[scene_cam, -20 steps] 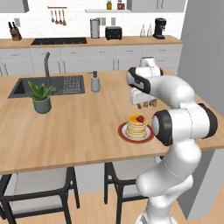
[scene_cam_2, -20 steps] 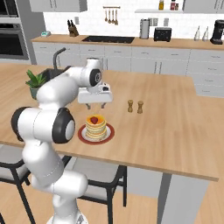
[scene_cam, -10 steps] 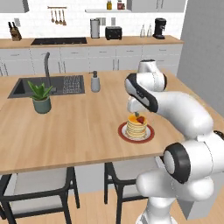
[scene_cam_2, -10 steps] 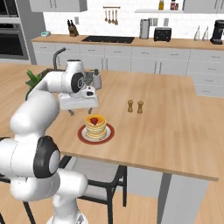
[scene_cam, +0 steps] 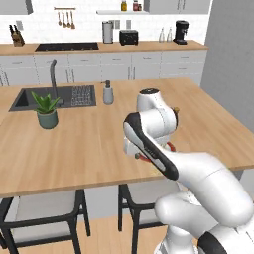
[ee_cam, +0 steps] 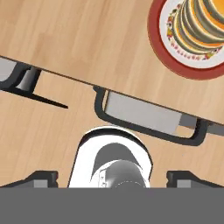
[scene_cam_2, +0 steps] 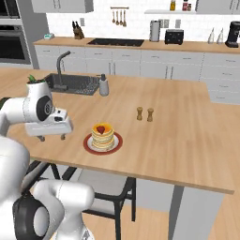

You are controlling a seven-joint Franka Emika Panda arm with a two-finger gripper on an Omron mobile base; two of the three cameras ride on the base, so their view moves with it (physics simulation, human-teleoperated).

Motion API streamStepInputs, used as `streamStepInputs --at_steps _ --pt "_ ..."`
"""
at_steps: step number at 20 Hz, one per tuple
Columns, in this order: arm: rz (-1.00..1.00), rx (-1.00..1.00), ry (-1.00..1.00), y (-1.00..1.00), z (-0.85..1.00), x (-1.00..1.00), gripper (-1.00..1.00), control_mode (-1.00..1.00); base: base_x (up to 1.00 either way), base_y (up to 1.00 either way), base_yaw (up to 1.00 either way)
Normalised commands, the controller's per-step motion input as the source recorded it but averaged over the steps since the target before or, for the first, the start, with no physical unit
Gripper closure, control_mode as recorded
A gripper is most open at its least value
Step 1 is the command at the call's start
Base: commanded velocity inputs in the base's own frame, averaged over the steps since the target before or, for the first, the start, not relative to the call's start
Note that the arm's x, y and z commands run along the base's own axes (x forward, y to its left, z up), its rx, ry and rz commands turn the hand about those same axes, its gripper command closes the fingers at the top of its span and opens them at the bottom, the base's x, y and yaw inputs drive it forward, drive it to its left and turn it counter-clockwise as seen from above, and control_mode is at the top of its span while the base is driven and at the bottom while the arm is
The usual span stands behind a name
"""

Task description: Take the strawberry from the fridge and place it on top of the pancake, located on the dining counter.

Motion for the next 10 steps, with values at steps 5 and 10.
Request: streamStepInputs --at_steps 5,10 --pt "-0.18 -0.10 0.00 0.98 -0.01 -0.99 -1.00 -1.00 0.00 0.00 0.00" --pt "-0.05 -0.12 0.00 0.75 0.00 -0.22 -1.00 -1.00 0.00 0.00 0.00"
